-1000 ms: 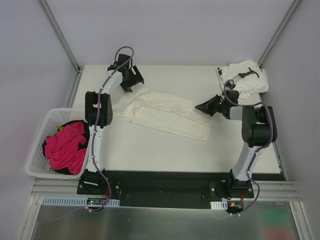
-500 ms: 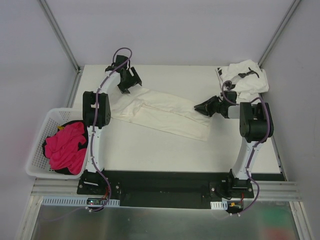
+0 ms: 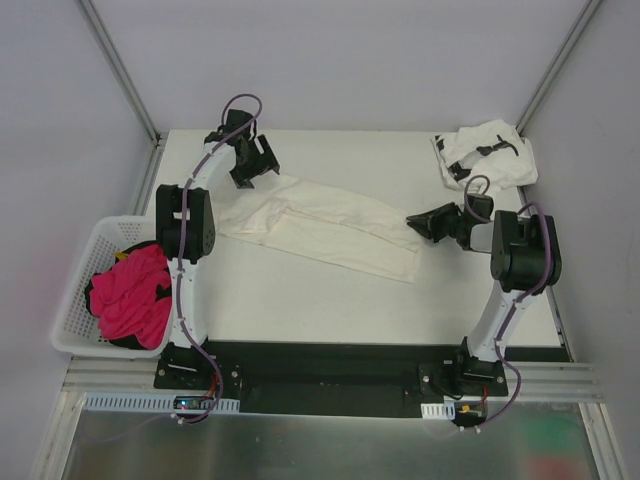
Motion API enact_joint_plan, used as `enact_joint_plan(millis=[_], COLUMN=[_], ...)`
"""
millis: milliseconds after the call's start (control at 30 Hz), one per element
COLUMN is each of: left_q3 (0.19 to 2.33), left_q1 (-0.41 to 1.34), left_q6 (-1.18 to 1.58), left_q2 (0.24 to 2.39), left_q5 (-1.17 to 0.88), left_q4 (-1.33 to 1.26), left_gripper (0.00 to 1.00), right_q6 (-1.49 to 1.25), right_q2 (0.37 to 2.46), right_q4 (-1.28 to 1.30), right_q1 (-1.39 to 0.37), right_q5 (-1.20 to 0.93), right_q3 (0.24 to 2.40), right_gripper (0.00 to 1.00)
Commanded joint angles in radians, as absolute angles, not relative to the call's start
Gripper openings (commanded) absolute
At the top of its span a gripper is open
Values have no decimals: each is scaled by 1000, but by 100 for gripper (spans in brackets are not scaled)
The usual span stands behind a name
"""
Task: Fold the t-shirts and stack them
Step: Rotate the tshirt 90 degrees
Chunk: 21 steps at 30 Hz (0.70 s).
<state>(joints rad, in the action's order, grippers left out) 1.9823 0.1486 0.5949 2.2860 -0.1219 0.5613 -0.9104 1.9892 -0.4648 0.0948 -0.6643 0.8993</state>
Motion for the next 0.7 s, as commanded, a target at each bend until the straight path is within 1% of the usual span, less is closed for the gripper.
enact_joint_plan(millis=[0, 67, 133, 167, 200, 267, 300, 367, 400, 533, 667], left_q3=[1980, 1988, 1990, 1993, 1999, 2008, 2009, 2016, 2028, 2100, 2147], left_q1=[133, 132, 132, 132, 133, 132, 132, 123, 114, 51, 12], left_q6=[552, 557, 555, 549, 523, 483, 412, 352, 318, 350, 408], left_q2=[2200, 2209, 2217, 2217, 2217, 2217, 2217, 2220, 2227, 2281, 2345], left_q5=[-78, -80, -78, -68, -49, 18, 26, 40, 37, 38, 130], left_q4=[564, 564, 563, 564, 563, 545, 525, 470, 457, 459, 459], left_gripper=[83, 83, 83, 83, 83, 84, 83, 83, 83, 82, 83], right_q6=[-956, -956, -907, -826, -777, -669, -663, -687, -692, -721, -744], right_q2=[1862, 1815, 1792, 1787, 1783, 1775, 1778, 1796, 1795, 1744, 1663], right_q4=[-497, -503, -465, -418, -282, -180, -189, -224, -238, -276, -302], right_q1=[104, 104, 97, 84, 77, 51, 45, 34, 31, 23, 12], right_q5=[-577, -563, -572, -593, -601, -645, -682, -779, -788, -776, -781], right_q3=[799, 773, 796, 830, 903, 974, 1001, 1008, 1003, 919, 853], right_gripper=[23, 24, 25, 25, 25, 25, 26, 27, 27, 28, 28])
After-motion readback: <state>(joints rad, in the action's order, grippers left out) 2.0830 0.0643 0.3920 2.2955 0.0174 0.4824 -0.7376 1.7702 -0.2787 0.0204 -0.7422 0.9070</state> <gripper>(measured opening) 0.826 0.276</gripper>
